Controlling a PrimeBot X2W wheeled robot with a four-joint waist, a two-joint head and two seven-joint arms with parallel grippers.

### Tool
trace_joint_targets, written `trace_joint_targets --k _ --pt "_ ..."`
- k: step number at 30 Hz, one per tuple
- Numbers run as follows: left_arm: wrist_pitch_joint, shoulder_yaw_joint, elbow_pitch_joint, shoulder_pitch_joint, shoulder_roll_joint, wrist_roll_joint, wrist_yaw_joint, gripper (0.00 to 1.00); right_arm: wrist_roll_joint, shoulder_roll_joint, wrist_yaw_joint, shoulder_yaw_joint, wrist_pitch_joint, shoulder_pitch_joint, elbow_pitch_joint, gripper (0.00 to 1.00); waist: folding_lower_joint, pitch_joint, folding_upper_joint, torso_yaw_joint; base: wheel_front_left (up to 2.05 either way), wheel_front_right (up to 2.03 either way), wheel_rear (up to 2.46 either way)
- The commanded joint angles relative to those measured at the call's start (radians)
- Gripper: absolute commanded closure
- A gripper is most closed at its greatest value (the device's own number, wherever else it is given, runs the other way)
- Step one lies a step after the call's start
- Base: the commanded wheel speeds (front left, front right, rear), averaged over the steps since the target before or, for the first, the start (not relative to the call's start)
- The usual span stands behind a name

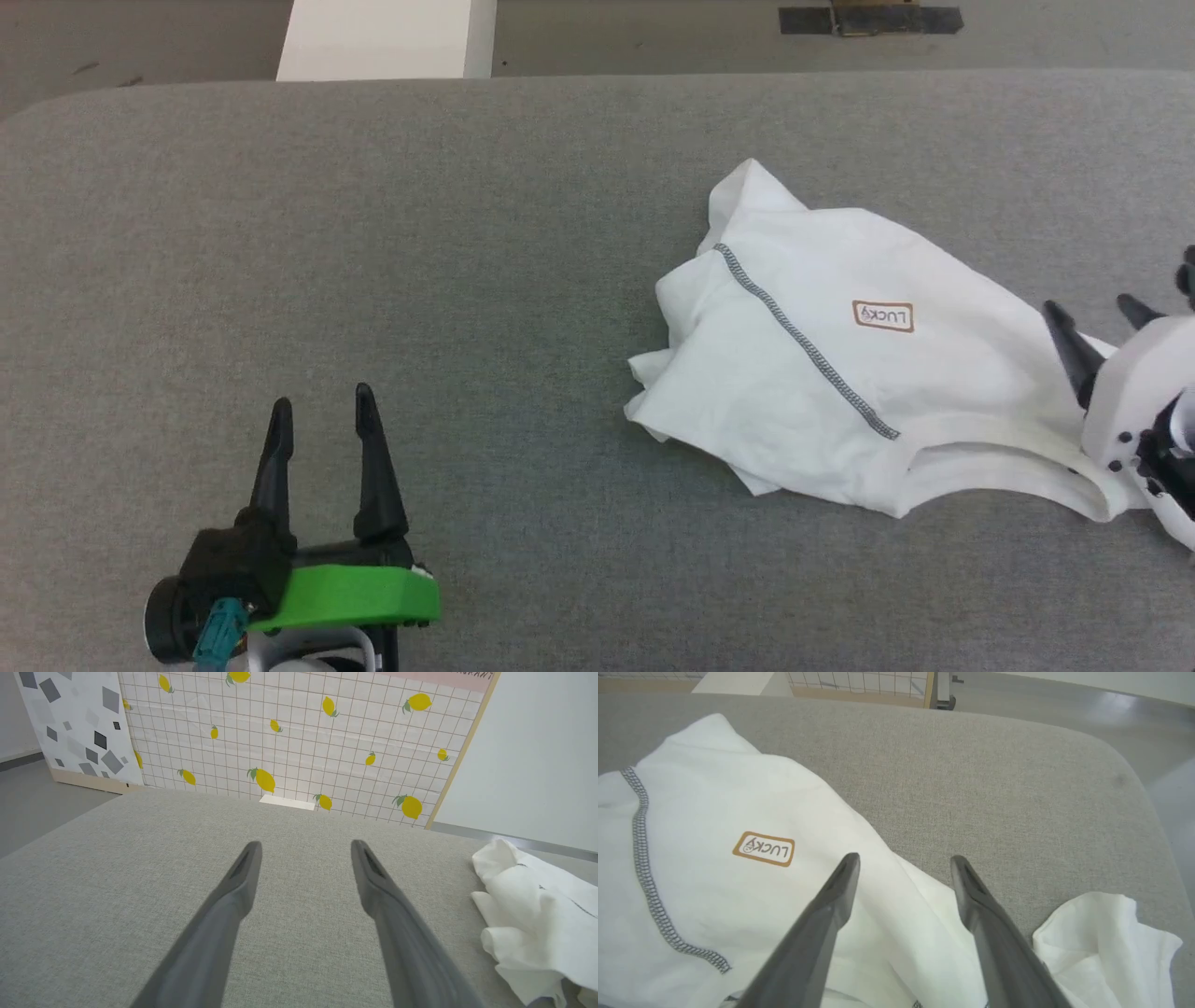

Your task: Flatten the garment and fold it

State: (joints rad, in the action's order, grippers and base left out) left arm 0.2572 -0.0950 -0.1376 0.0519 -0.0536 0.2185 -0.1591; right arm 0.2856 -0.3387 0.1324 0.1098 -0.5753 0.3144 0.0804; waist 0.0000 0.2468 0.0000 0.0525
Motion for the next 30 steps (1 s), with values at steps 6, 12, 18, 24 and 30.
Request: trace_joint_targets --k 6,12,18,24,30 --pt "0.005 -0.018 0.008 -0.045 0.003 0.0 0.003 0.0 0.002 -0.051 -0.002 -0.069 -0.047 0.072 0.145 0.0 0.0 0.063 0.0 0.076 0.0 0.0 0.0" --pt "0.005 -0.033 0.014 -0.058 0.003 0.011 -0.003 0.0 0.006 -0.091 -0.002 -0.106 -0.07 0.074 0.239 1.0 0.0 0.072 0.0 0.113 0.0 0.0 0.0" --pt "0.005 -0.027 0.004 -0.045 0.003 0.017 -0.014 0.0 -0.021 -0.158 -0.002 -0.093 0.036 0.223 0.183 1.0 0.0 0.071 0.0 0.113 0.0 0.0 0.0" --pt "0.005 -0.041 -0.012 -0.068 0.003 0.019 -0.018 0.0 -0.085 -0.255 -0.002 -0.025 0.085 0.381 0.184 1.0 0.0 0.118 0.0 0.135 0.0 0.0 0.0" --pt "0.005 -0.069 -0.007 -0.087 0.003 0.026 -0.028 0.0 -0.196 -0.285 -0.002 0.053 0.111 0.4 0.255 0.9 0.0 0.162 0.0 0.167 0.0 0.0 0.0"
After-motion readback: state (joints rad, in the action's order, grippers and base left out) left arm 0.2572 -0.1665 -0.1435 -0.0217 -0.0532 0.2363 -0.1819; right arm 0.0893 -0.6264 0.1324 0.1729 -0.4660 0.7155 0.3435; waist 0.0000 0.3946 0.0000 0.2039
